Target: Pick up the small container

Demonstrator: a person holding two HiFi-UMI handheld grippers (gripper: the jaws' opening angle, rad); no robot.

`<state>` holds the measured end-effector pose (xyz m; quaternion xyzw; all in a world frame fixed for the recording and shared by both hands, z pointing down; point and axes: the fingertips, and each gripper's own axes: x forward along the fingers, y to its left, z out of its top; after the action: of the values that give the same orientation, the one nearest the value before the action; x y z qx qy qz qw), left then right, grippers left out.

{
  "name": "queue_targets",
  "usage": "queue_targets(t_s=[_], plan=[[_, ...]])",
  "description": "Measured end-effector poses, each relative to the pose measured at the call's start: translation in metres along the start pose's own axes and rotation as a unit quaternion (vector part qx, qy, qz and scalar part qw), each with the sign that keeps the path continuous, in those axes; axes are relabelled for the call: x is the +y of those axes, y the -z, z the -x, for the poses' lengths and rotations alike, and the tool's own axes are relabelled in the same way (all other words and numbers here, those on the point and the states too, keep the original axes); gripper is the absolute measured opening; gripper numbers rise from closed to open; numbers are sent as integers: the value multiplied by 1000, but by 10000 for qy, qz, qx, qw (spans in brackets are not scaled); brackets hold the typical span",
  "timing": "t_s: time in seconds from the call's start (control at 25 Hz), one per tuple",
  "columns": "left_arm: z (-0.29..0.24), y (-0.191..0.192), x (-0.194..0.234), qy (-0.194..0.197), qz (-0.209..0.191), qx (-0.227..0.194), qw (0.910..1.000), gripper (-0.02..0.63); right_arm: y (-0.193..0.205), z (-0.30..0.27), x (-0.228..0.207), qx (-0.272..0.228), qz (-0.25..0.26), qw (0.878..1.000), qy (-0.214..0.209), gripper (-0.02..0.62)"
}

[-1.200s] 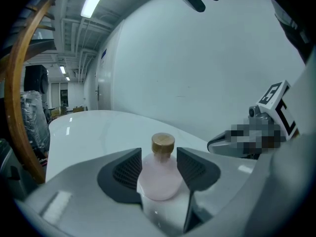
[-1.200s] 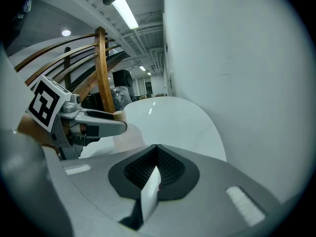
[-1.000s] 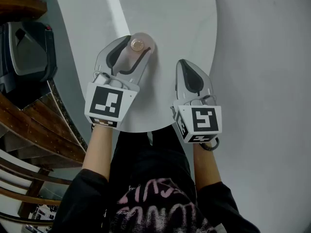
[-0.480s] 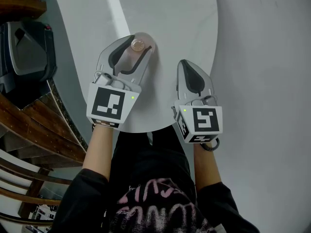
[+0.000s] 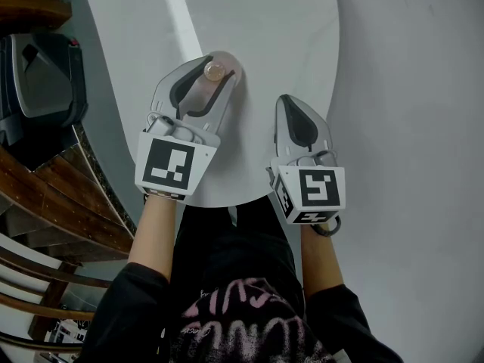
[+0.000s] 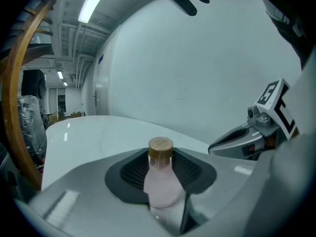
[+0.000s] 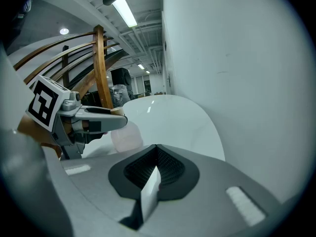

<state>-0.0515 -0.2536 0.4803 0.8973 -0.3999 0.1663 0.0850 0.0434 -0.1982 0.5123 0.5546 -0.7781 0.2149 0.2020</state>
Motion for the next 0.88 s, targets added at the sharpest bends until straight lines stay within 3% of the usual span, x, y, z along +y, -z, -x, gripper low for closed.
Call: queue_targets(t_s=[0.88], plan=[[-1, -10, 4, -28, 26, -179, 9998, 141, -1, 6, -10, -13, -47, 9999, 119, 11]])
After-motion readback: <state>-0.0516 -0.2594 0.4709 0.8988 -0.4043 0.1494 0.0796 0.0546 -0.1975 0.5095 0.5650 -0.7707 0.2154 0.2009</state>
